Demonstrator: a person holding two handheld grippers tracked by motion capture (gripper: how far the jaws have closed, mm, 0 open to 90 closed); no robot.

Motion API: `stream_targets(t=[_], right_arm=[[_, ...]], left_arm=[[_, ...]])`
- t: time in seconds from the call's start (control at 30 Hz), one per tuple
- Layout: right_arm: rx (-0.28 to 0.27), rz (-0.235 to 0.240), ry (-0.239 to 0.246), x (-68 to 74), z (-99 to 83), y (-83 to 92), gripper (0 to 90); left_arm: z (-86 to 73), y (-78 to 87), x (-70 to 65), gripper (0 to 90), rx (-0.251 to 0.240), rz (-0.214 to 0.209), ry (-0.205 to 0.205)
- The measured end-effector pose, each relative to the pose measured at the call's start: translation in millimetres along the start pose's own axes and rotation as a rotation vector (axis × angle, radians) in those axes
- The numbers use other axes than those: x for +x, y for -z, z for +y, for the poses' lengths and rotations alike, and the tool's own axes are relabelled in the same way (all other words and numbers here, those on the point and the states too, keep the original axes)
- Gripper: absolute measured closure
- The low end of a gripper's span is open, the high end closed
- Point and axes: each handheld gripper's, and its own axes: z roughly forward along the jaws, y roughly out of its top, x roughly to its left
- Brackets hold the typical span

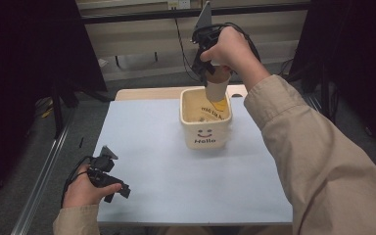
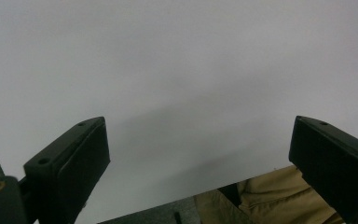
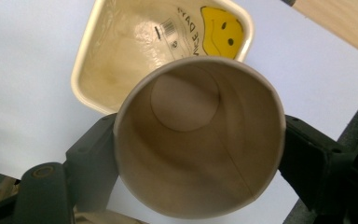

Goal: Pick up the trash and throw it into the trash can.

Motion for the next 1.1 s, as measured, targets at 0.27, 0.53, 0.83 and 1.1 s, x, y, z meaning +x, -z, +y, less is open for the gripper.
stream_targets(t=[0.27, 0.53, 0.83, 1.1], right_arm=[[0.013, -0.007, 0.001, 4.6, 3.9, -19.9, 20.4], [0.031, -0.008, 0.027, 3.9, 5.0, -39.4, 20.3], [0.049, 0.002, 0.024, 6.0, 6.5, -53.1, 19.9], [0.035, 0.003, 0.01, 3.8, 6.3, -53.7, 17.9]], left_arm=[[-0.6, 1.0, 0.0, 4.9, -0.009, 0.004, 0.002], [-0.5, 1.7, -0.3, 4.9, -0.009, 0.003, 0.001], [0.0, 1.3, -0.7, 4.9, -0.009, 0.0, -0.009], [0.4, 1.4, -0.8, 4.9, -0.004, 0.004, -0.017]])
